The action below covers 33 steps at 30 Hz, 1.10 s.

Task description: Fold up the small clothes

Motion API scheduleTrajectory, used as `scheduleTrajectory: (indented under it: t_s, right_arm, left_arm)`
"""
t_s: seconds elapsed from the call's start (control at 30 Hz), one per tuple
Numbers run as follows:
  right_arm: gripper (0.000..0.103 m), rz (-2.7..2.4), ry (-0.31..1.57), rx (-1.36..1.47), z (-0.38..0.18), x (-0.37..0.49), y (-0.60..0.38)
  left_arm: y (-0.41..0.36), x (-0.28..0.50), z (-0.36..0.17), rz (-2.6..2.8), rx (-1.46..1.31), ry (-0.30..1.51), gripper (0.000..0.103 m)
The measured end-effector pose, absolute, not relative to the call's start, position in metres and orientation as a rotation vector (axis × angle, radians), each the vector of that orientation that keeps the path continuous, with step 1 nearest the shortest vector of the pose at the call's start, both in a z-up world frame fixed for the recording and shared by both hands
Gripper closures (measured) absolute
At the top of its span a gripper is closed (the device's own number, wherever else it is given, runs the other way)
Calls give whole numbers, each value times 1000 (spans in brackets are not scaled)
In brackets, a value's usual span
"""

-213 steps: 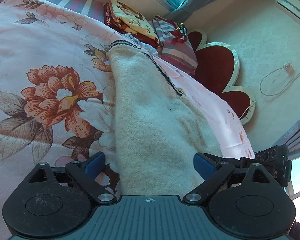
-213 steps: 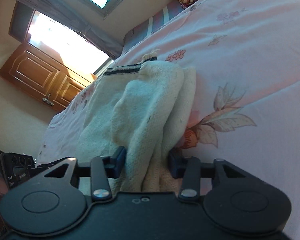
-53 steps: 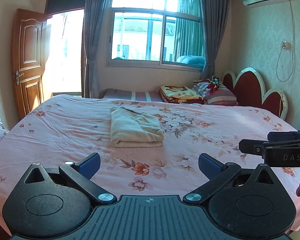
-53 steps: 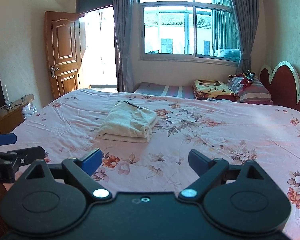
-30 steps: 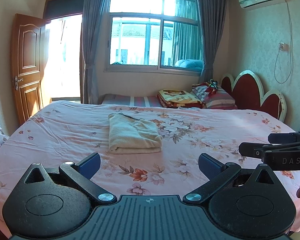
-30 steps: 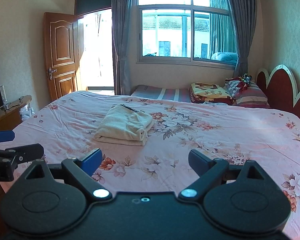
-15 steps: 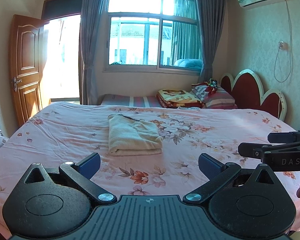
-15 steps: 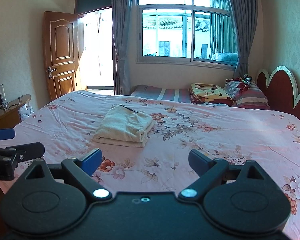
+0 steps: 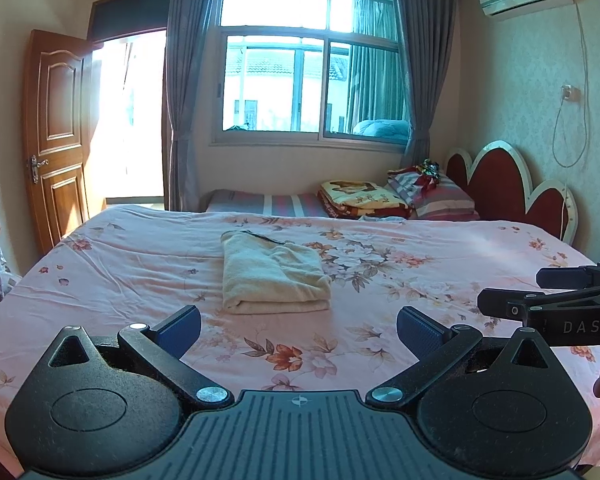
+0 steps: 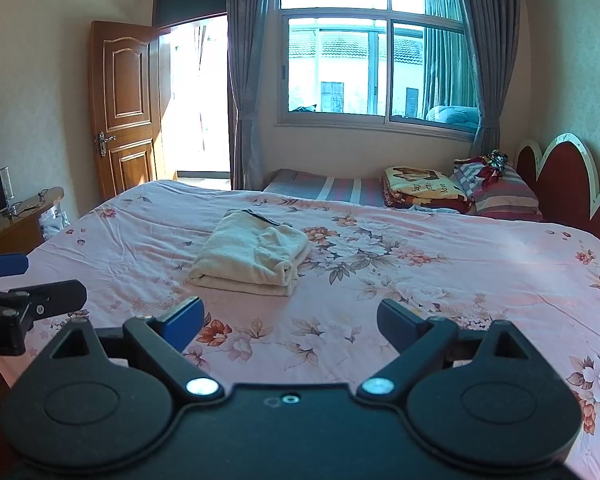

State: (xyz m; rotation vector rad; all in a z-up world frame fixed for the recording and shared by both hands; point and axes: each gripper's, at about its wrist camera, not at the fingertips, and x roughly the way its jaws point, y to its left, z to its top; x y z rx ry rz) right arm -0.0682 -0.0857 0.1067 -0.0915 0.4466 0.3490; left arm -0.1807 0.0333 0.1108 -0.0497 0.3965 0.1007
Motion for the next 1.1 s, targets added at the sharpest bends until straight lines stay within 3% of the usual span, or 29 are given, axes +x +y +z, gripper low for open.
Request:
scheduleTrajectory:
  t_s: [1.1]
  right_arm:
    - [10, 351, 439, -91, 104, -71, -89]
  left_arm:
    - [28, -179, 111, 96, -27, 392, 0]
